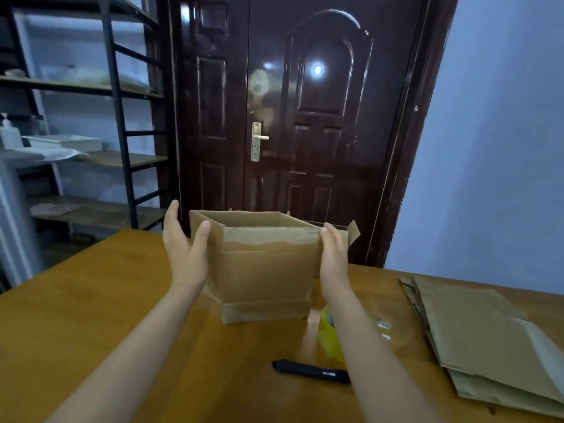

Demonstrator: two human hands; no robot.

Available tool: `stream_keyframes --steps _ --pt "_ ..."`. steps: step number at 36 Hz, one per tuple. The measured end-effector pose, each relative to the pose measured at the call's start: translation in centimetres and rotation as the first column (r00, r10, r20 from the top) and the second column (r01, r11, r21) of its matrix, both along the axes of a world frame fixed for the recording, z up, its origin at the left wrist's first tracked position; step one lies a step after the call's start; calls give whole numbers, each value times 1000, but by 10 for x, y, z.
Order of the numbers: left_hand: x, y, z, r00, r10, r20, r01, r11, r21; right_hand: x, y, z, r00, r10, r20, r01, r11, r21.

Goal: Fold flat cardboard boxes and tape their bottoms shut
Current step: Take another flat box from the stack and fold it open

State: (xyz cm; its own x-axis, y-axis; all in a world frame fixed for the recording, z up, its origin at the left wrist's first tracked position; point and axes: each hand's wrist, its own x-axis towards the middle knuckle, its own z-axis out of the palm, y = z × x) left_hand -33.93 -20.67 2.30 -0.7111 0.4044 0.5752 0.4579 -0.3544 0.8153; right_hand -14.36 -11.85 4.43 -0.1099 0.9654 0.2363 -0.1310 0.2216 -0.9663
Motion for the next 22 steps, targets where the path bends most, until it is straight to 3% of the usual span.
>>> stream_keyframes --steps 3,10,14,22 --pt "9 9 -17 996 -40 85 39 999 12 -8 0 7 999 -21 -42 21 1000 12" --pt "12 27 -31 996 -35 -76 40 997 72 -18 -1 2 1000 23 19 -25 996 82" --pt "2 33 -27 975 -106 -194 113 993 22 -17 3 -3 999 26 36 -30 993 118" --pt "-13 45 -33 958 -232 -170 229 973 -36 -20 9 -17 997 32 76 -46 980 194"
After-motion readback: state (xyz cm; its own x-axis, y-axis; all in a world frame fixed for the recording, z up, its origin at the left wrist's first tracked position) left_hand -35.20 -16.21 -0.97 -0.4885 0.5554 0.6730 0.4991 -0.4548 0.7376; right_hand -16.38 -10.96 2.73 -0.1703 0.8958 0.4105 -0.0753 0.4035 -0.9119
